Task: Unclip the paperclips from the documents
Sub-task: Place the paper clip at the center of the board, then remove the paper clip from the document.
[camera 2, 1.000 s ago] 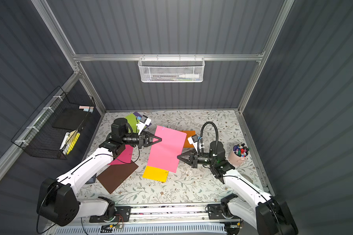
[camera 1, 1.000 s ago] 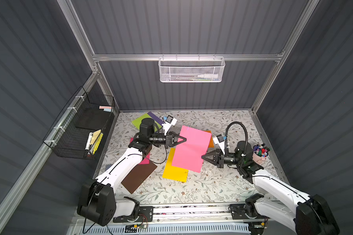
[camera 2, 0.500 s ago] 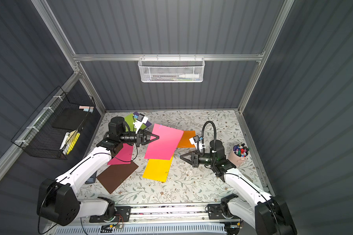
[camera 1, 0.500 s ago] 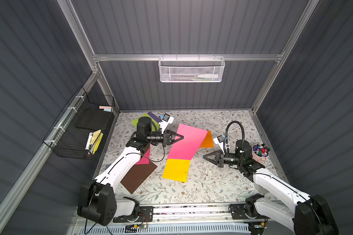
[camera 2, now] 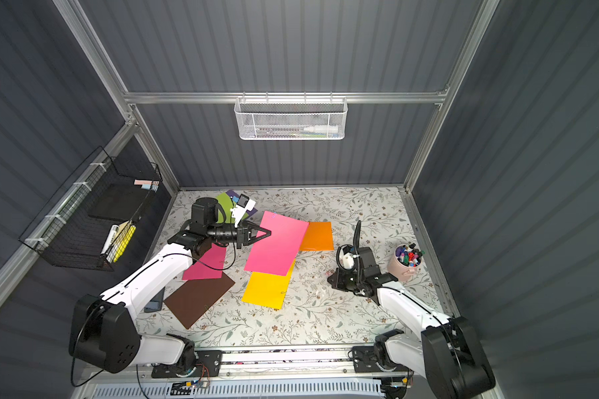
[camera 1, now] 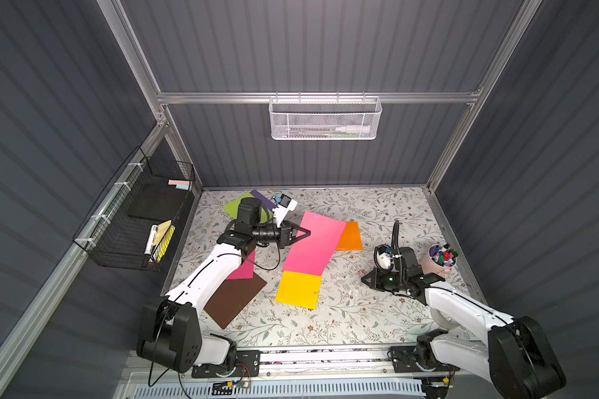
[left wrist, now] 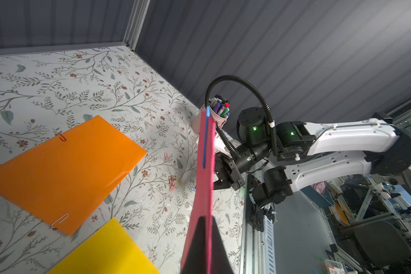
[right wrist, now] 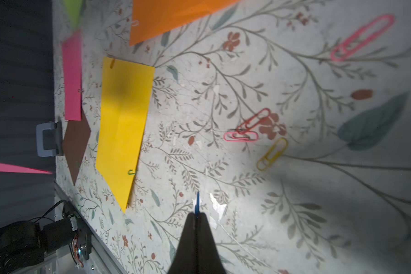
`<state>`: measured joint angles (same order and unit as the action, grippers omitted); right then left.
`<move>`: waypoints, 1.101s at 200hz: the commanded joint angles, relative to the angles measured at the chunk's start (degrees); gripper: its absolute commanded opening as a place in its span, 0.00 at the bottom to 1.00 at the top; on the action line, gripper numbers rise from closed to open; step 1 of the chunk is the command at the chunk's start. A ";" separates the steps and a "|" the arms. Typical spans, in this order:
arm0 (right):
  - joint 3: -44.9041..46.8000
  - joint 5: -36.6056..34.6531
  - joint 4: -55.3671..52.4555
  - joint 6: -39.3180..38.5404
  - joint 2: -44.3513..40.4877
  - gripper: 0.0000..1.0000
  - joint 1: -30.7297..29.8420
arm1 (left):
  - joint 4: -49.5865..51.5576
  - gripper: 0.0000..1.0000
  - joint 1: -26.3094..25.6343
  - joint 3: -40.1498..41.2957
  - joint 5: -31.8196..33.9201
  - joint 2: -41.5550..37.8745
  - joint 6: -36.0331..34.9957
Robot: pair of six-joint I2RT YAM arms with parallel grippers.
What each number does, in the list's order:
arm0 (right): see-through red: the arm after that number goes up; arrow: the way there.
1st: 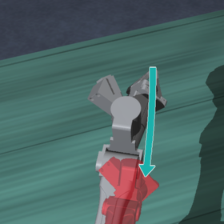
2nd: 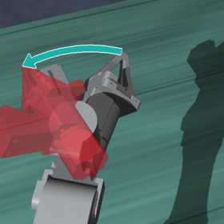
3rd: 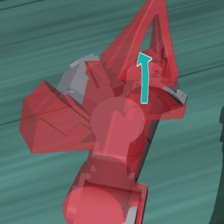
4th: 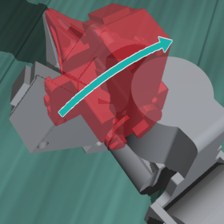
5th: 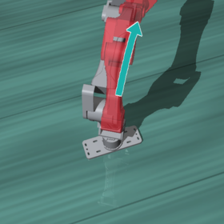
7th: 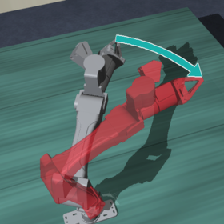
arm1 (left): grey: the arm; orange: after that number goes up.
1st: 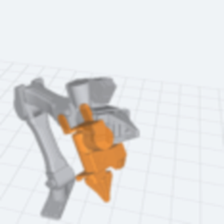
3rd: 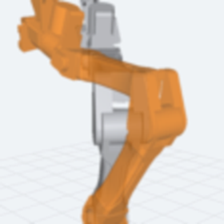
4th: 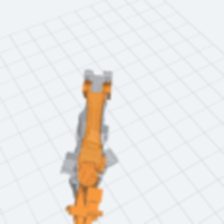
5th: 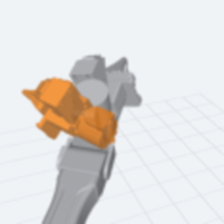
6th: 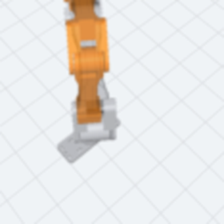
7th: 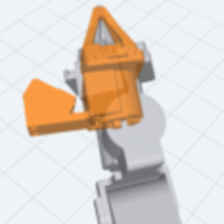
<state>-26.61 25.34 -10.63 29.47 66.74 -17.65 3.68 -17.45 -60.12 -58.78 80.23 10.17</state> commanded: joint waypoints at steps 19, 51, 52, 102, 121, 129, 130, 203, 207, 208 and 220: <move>-4.18 -6.54 -8.46 -1.31 -0.31 0.43 -0.02 | 4.99 0.00 -4.11 -1.84 6.21 1.53 -5.04; -8.15 -9.76 -13.52 -6.07 -3.32 0.49 -0.02 | 6.13 0.00 -7.36 -2.24 8.86 2.22 -5.95; -8.21 -9.82 -13.53 -6.21 -3.43 0.49 -0.02 | 6.15 0.00 -7.39 -2.26 8.95 2.22 -5.95; -14.70 -3.20 -13.63 -16.33 -9.82 0.56 0.15 | 8.90 0.00 -9.30 -3.19 8.40 2.93 -8.42; -17.57 1.49 -12.02 -20.77 -11.56 0.59 0.32 | 10.18 0.00 -10.50 -3.16 7.54 3.04 -9.33; -18.54 4.90 -10.43 -22.20 -11.72 0.59 0.33 | 10.53 0.00 -11.04 -3.05 7.37 2.97 -9.63; -18.64 5.21 -10.27 -22.28 -11.72 0.59 0.34 | 10.59 0.00 -11.12 -3.02 7.41 2.94 -9.64; -31.24 28.35 -8.94 -27.50 -2.94 0.61 0.77 | 12.80 0.00 -14.98 -2.81 6.06 2.95 -11.67; -31.45 30.05 -8.39 -27.42 -2.44 0.61 0.75 | 12.76 0.00 -15.06 -2.77 5.97 2.87 -11.67; -31.47 30.48 -8.33 -27.39 -2.33 0.61 0.76 | 12.75 0.00 -15.06 -2.79 5.97 2.85 -11.67; -32.09 33.91 -7.76 -27.63 -0.76 0.59 0.77 | 12.58 0.00 -15.07 -2.74 5.13 2.64 -11.67</move>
<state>-57.17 48.16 -19.75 4.01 63.66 -17.15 15.09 -32.21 -61.73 -51.44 82.56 0.34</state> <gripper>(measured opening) 0.604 0.053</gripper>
